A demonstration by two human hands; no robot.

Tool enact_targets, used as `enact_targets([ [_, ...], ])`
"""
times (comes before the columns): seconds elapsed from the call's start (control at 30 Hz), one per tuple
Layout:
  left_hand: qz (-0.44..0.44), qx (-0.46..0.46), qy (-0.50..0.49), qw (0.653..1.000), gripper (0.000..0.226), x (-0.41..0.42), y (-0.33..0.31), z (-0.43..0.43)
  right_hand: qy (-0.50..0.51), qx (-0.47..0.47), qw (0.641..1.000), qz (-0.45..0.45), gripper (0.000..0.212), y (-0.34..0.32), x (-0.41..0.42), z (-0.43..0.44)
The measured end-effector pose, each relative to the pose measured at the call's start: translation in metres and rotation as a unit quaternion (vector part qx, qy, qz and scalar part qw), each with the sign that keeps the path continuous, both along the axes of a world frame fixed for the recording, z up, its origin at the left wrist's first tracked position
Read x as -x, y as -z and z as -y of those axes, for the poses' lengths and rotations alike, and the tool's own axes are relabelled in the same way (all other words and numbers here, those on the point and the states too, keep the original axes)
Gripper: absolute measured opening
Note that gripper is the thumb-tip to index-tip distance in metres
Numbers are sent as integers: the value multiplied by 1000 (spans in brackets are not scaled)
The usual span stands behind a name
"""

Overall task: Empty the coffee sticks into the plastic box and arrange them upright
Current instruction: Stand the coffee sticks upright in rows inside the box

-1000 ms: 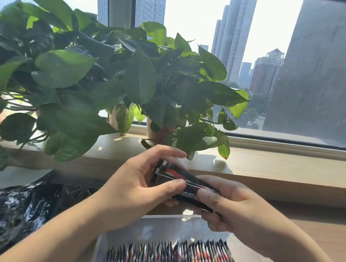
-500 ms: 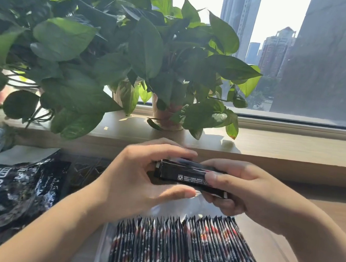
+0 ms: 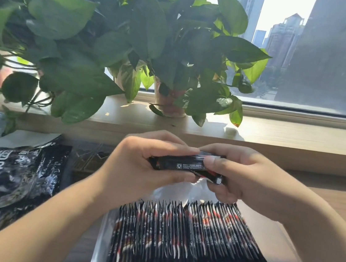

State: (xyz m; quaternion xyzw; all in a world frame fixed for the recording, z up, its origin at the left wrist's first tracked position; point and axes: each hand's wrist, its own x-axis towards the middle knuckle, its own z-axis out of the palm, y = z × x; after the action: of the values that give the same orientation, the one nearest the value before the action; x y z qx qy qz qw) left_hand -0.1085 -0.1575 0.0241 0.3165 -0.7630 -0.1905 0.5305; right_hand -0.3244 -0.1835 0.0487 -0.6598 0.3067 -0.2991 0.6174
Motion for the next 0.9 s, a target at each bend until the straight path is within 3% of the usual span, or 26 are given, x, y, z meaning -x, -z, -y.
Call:
enact_targets([
  [0.1,-18,-9,-12,1000,38,-1,2,1,10,18,1000,-13,27,2,-2,-2],
  [0.17,-22,-18,-14,999,38,-2,2,0,40,77,995,-52,24,5,-3,-1],
  [0.3,-69,-52,-7,996,42,-3,1,2,72,239,956,-155,56,7,4,3],
  [0.37,-87,-69,10,994,35,-3,1,2,92,303,928,-197,61,7,6,3],
  [0.5,-106,-108,26,988,30,0,0,-1,116,393,896,-170,32,9,3,3],
  [0.67,-141,-157,16,977,27,2,-1,-2,77,335,927,-148,30,5,6,0],
  [0.8,-123,-160,-10,979,26,1,-3,-3,35,262,958,-108,62,5,6,-3],
  [0.9,-113,-163,-18,980,28,1,-3,-3,58,278,956,-77,46,7,2,-2],
])
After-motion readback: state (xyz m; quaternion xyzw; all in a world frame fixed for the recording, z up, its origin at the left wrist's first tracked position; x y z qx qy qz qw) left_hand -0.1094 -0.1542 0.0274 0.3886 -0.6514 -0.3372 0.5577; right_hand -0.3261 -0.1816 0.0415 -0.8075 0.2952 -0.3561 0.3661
